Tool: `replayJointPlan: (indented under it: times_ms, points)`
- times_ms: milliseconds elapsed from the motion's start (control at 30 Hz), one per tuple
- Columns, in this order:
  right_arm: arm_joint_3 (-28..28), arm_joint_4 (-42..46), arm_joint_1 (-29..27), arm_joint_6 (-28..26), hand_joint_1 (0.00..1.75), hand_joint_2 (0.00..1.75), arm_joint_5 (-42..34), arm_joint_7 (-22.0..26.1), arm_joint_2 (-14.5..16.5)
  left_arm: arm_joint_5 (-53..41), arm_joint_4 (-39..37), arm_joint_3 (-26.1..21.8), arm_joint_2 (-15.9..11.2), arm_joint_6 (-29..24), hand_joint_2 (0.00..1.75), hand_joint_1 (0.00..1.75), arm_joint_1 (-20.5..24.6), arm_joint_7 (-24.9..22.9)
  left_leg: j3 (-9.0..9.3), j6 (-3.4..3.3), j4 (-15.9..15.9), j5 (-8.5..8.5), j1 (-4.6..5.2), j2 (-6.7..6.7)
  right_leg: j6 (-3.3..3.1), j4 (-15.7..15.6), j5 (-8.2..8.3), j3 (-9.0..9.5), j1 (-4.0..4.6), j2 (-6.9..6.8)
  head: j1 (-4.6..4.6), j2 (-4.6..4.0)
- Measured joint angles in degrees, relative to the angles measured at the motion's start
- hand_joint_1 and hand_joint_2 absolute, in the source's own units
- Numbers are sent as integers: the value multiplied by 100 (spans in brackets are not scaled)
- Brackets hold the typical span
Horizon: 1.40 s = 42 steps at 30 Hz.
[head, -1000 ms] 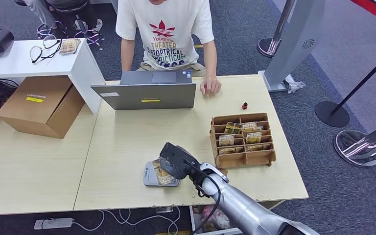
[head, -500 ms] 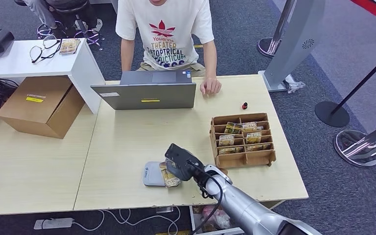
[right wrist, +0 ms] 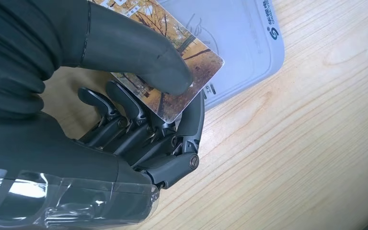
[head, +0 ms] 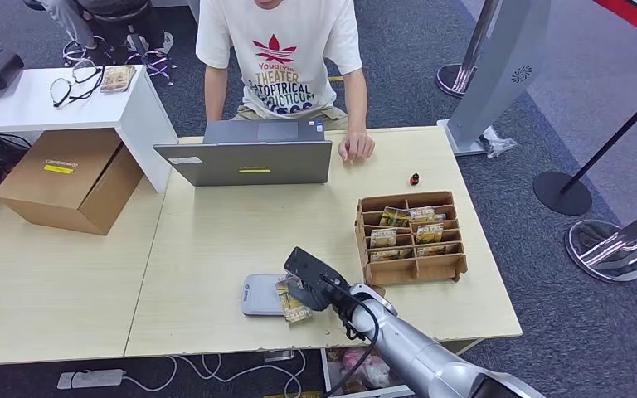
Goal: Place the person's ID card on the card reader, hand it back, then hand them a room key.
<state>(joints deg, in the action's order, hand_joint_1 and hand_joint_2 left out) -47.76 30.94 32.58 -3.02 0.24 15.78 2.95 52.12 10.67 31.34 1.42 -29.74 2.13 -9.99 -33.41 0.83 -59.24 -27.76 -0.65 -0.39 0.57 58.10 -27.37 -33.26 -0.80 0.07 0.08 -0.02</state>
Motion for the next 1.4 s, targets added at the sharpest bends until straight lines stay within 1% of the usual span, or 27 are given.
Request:
replayJointPlan:
  times_ms: [667,867,1067,1400]
  points:
    - [0,-210,181,281,175,175,81,-66,0,173,0,0,4,-75,0,0,-5,49,11,3,0,2,0,0,0,0,2,11,0,0,0,0]
    - [0,-150,202,268,175,175,10,66,-29,178,0,0,2,-70,0,0,-5,90,9,3,0,2,0,0,0,0,2,9,0,0,0,0]
    - [34,205,202,238,175,175,10,122,-169,190,0,0,0,-68,0,0,-5,102,7,3,0,2,0,0,0,0,1,6,0,0,1,0]
    - [267,1227,212,123,175,175,-90,143,-614,249,0,0,0,-119,0,0,-7,221,5,3,-1,2,1,-1,0,0,2,5,-1,0,-1,0]
